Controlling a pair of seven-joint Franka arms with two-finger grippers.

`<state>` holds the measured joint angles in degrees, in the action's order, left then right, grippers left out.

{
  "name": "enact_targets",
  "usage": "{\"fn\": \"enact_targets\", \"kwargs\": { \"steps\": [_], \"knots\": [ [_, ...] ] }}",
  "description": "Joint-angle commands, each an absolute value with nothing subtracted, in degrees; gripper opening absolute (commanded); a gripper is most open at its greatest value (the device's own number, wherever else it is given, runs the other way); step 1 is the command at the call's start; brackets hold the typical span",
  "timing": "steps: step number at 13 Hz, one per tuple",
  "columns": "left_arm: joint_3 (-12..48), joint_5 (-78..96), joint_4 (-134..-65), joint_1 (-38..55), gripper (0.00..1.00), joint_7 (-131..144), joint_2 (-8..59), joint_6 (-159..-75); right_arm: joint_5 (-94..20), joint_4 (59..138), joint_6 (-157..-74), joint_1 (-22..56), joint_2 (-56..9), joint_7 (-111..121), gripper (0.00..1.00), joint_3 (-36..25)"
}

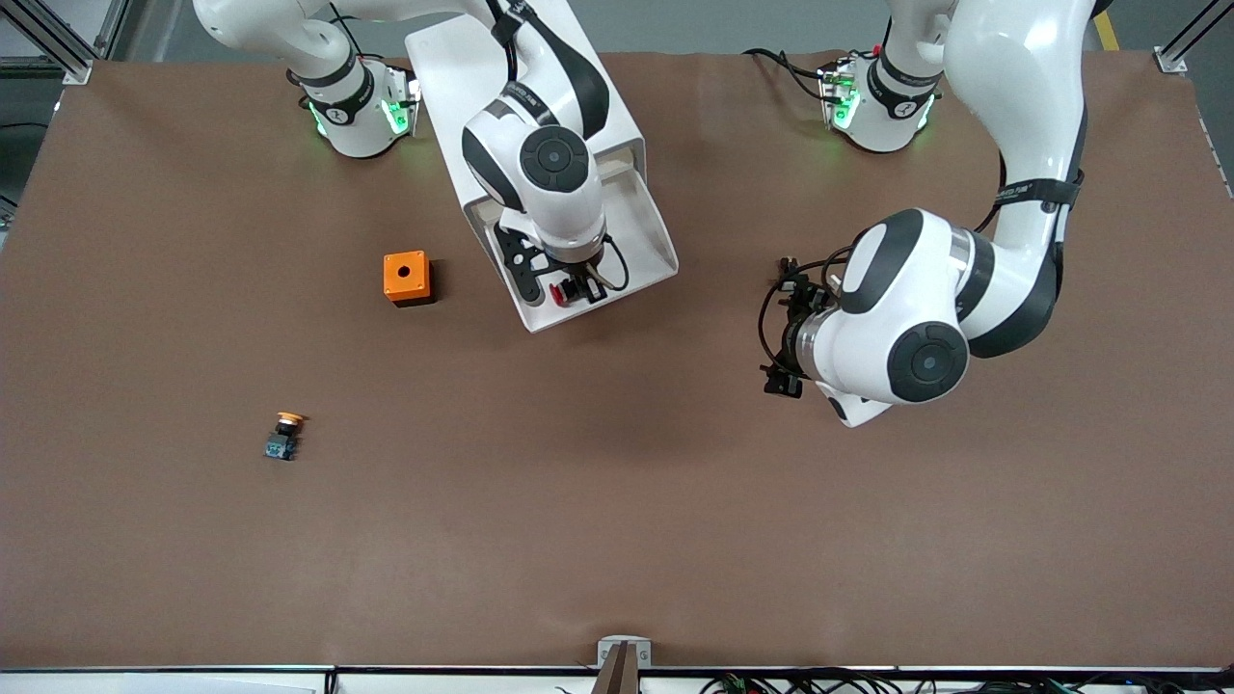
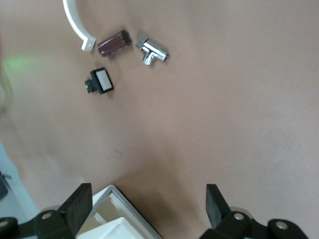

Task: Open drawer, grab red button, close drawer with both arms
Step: 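Grasp the red button with the right gripper while the left gripper withdraws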

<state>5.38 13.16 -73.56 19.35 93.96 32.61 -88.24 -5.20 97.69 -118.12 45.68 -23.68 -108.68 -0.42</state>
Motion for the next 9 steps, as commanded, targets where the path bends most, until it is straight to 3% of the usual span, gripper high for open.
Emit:
{"fn": "enact_targets", "kwargs": {
  "steps": [1, 4, 9],
  "knots": [
    [5.7, 10.6, -74.6, 19.9, 1.00, 90.8, 30.6, -88.1, -4.0, 96.9, -117.1, 45.1, -22.3, -105.5, 0.12, -0.6],
    [6.0, 8.9, -74.6, 21.1, 1.00, 81.5, 30.5, -88.2, -4.2, 94.1, -115.9, 42.7, -21.1, -100.9, 0.05, -0.6],
    [6.9, 8.4, -74.9, 21.7, 1.00, 64.5, 29.5, -90.8, -4.9, 84.3, -103.1, 33.5, -21.3, -84.9, 0.04, -0.6]
  ]
}}
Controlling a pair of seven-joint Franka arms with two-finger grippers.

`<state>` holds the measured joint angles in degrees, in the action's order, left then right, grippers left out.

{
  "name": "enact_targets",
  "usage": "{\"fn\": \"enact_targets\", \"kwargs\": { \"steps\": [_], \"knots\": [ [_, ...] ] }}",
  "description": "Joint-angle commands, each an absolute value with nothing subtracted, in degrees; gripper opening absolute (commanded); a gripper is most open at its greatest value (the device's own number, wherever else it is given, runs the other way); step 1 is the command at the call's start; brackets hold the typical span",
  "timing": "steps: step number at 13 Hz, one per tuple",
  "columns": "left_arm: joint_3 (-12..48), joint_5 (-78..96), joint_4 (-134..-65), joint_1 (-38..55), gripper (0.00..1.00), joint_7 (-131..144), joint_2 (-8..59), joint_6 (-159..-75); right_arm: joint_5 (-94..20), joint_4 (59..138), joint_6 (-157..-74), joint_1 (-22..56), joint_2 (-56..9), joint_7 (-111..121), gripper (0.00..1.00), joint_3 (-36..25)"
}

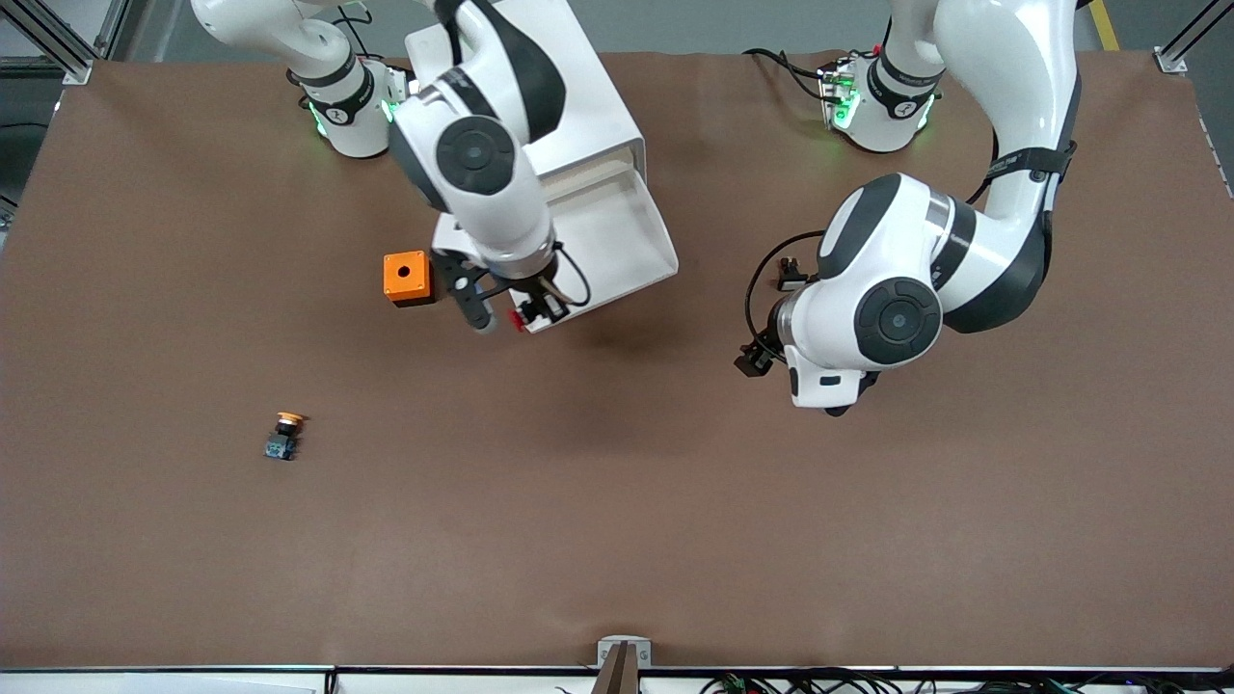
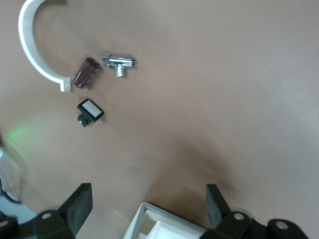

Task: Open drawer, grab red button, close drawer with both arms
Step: 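Grasp the red button with the right gripper while the left gripper withdraws, then place the red button beside the yellow button with the right gripper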

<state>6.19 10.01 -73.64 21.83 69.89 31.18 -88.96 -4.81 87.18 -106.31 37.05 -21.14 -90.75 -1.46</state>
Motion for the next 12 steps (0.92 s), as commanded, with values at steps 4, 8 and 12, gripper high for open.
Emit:
{"fn": "enact_targets", "kwargs": {
  "steps": [4, 8, 12],
  "knots": [
    [11.7, -1.2, -75.4, 23.6, 0.99, 61.0, 29.5, -94.5, -4.4, 83.8, -99.6, 26.6, -21.1, -66.5, 0.04, -0.7],
    [12.0, -1.4, -78.7, 23.8, 1.00, 58.0, 30.1, -98.6, -4.2, 85.3, -99.5, 17.7, -21.4, -46.8, 0.04, -0.7],
    [12.4, -1.5, -85.0, 24.3, 0.99, 53.4, 30.2, -107.1, -3.9, 87.5, -103.2, 10.3, -22.7, -30.4, 0.03, -0.7]
  ]
}}
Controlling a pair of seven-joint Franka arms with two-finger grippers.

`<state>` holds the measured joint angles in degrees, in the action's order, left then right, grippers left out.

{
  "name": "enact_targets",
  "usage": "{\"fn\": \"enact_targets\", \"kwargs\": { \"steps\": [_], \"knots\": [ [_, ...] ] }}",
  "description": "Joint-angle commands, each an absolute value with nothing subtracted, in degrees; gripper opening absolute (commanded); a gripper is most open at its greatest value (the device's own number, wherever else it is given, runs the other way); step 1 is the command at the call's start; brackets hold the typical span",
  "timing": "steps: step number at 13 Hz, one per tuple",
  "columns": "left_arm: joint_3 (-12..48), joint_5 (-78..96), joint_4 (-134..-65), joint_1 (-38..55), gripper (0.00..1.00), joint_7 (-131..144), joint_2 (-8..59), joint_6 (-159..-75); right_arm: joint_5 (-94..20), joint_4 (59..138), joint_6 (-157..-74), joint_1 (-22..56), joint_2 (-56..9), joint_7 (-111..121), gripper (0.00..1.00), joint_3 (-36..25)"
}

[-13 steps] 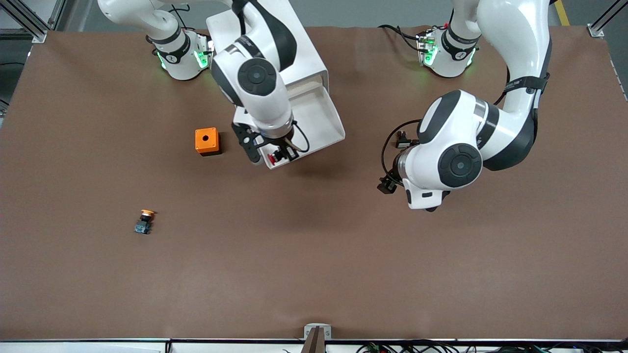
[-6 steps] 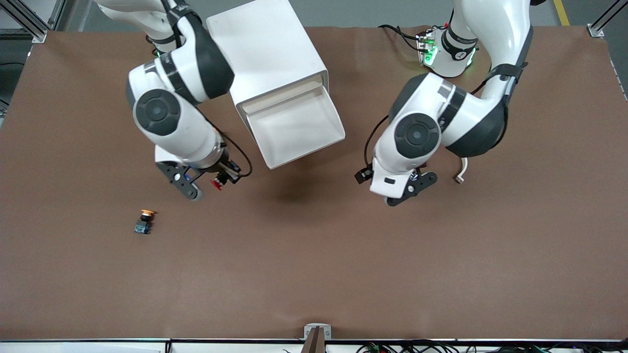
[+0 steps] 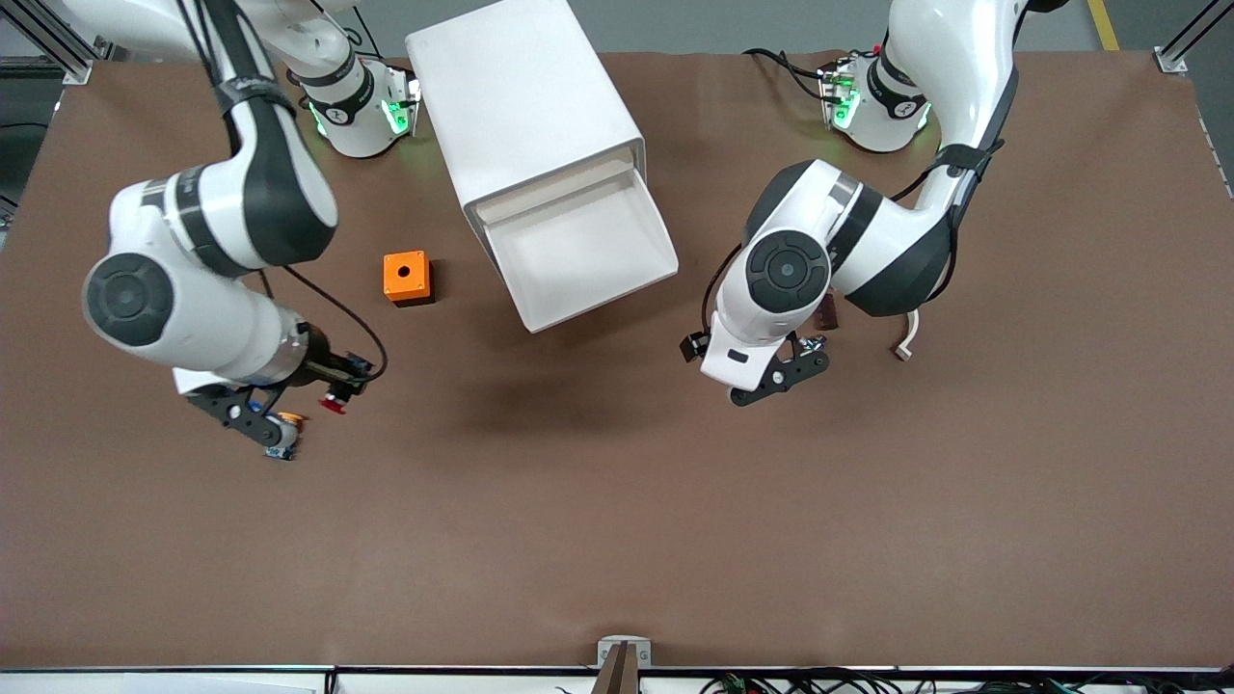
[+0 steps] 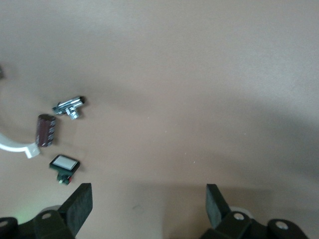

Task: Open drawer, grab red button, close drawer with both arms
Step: 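Place the red button beside the yellow button with the right gripper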

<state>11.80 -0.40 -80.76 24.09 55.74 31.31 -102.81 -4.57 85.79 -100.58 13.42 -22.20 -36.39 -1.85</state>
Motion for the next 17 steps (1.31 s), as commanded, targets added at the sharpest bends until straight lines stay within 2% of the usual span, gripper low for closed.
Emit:
{"fn": "enact_targets", "kwargs": {
  "steps": [1, 6, 11, 15, 16, 17],
  "knots": [
    [12.6, -1.5, -87.3, 24.3, 0.99, 51.7, 29.9, -110.4, -3.9, 89.5, -106.6, 9.3, -22.8, -27.2, 0.03, -0.7],
    [13.4, -1.5, -94.6, 25.2, 0.99, 51.4, 30.2, -120.4, -3.2, 91.8, -117.5, 4.8, -29.8, -9.1, 0.02, -0.7],
    [14.0, -1.4, -94.7, 26.7, 0.99, 51.9, 31.5, -120.9, -3.0, 92.4, -125.1, 2.9, -36.5, -3.7, 0.02, -0.7],
    [14.0, -1.2, -94.4, 29.1, 1.00, 54.3, 31.8, -120.9, -3.0, 96.7, -129.0, 2.2, -37.0, -3.3, 0.03, -0.7],
    [14.0, -1.2, -94.4, 29.8, 1.00, 56.1, 31.8, -120.9, -3.1, 97.4, -129.1, 2.2, -36.9, -3.3, 0.04, -0.7],
    [14.1, -1.1, -94.3, 30.2, 1.00, 58.1, 31.8, -120.8, -3.1, 97.6, -129.2, 1.8, -36.9, -3.3, 0.10, -0.7]
  ]
}}
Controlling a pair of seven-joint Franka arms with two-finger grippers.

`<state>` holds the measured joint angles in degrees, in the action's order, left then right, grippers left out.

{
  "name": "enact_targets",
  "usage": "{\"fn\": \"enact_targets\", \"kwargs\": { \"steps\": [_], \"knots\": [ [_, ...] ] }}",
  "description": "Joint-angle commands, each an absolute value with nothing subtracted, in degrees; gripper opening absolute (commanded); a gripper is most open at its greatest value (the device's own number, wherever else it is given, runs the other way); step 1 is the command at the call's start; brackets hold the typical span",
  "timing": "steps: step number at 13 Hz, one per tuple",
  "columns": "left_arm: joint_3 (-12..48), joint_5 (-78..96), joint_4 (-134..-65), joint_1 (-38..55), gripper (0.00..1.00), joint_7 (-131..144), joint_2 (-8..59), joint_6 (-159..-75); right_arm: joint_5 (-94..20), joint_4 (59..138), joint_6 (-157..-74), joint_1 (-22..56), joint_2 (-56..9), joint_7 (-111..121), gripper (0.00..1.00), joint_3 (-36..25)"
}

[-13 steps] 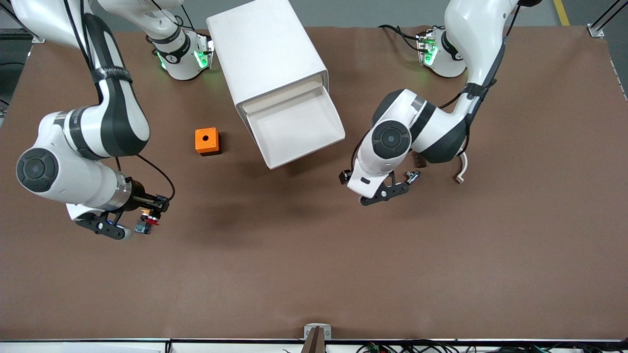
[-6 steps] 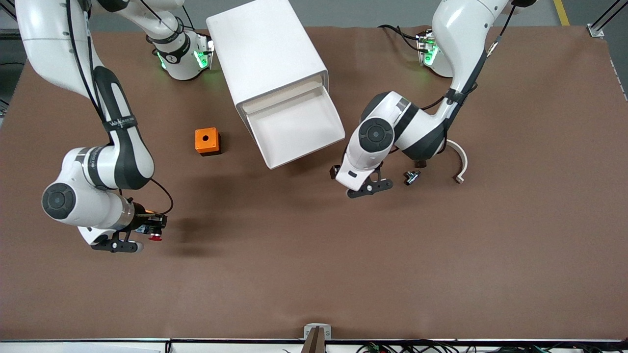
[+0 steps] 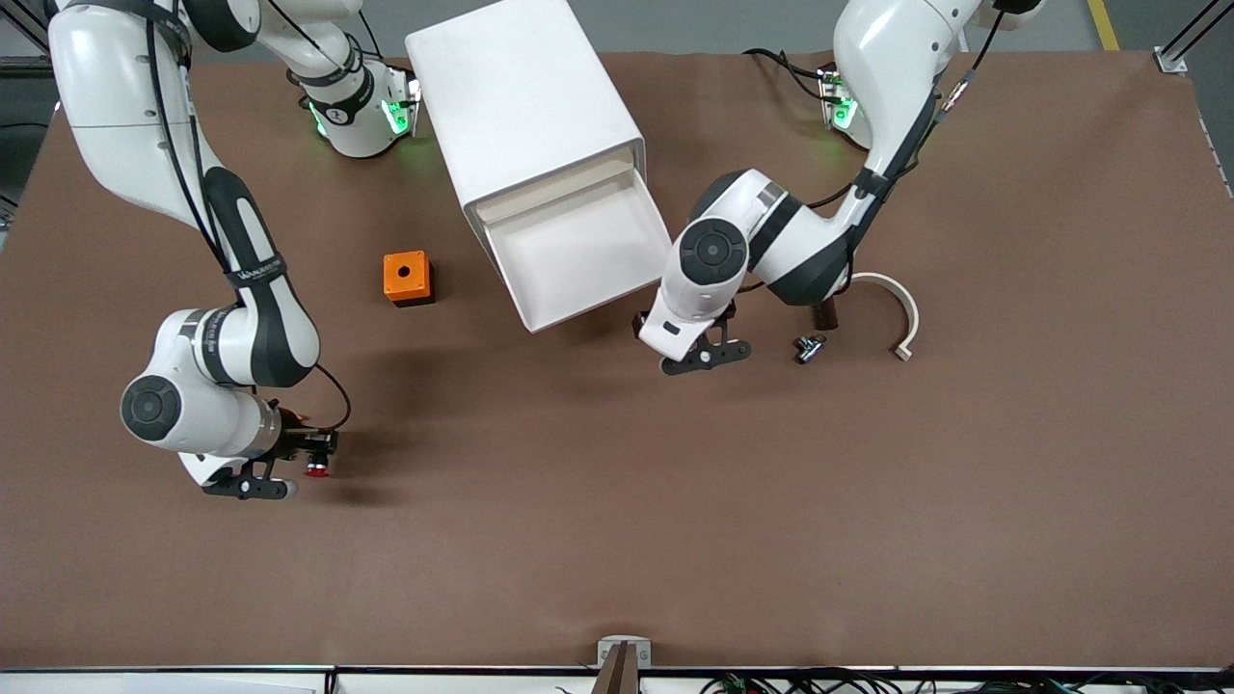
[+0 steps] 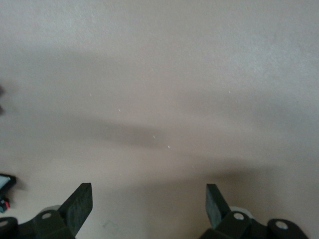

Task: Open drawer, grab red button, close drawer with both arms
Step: 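Place the red button beside the yellow button with the right gripper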

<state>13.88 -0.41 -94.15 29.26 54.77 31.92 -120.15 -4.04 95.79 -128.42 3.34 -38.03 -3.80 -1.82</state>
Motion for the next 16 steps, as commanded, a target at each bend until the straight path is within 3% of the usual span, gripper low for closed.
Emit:
{"fn": "enact_targets", "kwargs": {
  "steps": [1, 2, 6, 7, 8, 16],
  "knots": [
    [14.0, -0.9, -94.2, 31.3, 1.00, 59.1, 31.8, -120.8, -3.1, 97.6, -129.5, 1.6, -37.0, -3.3, 0.23, -0.7],
    [14.1, -0.6, -94.2, 32.1, 1.00, 59.2, 31.8, -120.6, -3.1, 97.7, -129.9, 1.5, -37.2, -3.3, 0.41, -0.7],
    [14.2, -0.4, -94.1, 35.9, 1.00, 64.1, 32.5, -120.1, -3.2, 97.8, -130.0, 1.2, -36.8, -3.3, 0.88, -0.7],
    [14.2, 0.1, -94.1, 36.9, 1.00, 65.0, 32.5, -120.1, -3.2, 97.6, -129.6, 0.6, -36.4, -3.3, 0.95, -0.7],
    [14.4, 1.4, -94.2, 38.0, 1.00, 65.3, 32.5, -120.1, -3.2, 97.3, -129.5, 0.1, -35.7, -3.3, 1.00, -0.7],
    [15.8, 4.0, -94.5, 45.0, 1.00, 70.8, 33.6, -120.1, -3.1, 97.6, -119.1, -0.1, -17.9, -5.2, 1.00, -0.7]
  ]
}}
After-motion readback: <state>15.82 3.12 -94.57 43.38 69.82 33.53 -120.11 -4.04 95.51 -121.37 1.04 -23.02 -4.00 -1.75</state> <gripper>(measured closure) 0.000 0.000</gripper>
